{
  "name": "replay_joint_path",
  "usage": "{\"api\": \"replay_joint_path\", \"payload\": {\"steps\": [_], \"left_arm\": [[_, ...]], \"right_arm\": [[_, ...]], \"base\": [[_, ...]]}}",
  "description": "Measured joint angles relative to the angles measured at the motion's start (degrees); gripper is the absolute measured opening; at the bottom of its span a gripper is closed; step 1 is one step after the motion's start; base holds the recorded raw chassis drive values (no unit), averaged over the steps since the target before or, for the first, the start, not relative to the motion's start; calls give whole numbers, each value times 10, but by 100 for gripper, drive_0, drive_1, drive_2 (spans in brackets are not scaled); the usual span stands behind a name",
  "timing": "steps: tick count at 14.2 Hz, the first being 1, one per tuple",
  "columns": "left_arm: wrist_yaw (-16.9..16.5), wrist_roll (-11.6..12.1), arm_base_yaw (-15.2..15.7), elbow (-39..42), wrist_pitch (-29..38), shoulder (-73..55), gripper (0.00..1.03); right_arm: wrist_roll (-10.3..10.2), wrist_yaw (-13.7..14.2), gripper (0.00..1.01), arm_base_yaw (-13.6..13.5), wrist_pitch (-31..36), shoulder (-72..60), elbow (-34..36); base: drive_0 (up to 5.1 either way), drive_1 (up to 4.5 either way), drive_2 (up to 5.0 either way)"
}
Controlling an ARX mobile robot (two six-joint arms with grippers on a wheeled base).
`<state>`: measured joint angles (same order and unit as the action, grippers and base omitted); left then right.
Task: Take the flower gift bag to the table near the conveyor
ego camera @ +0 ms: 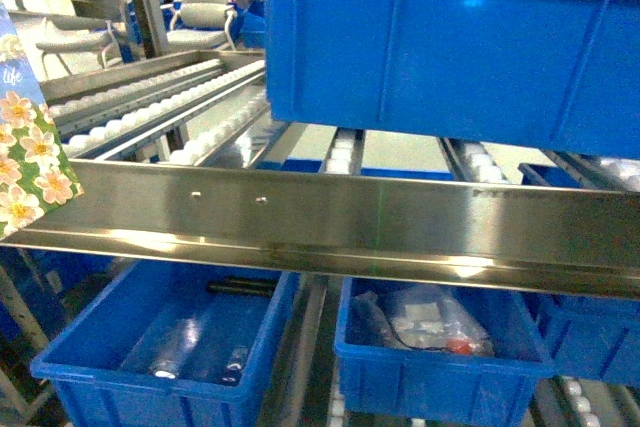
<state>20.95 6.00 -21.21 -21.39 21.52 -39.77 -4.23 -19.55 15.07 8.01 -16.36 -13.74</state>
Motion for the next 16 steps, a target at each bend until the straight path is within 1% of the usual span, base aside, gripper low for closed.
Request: {"api": "replay_joint_path", "payload": {"steps": [7, 16], "left_arm": [[0, 0, 0, 0, 0, 0, 2], [0, 0, 0, 0, 1, 0, 2]], "right_arm": [[0, 0, 2, 0, 0, 0, 0], [0, 0, 2, 0, 2, 0, 0]], "base": [[-494, 242, 242], [-479, 121, 358]]}}
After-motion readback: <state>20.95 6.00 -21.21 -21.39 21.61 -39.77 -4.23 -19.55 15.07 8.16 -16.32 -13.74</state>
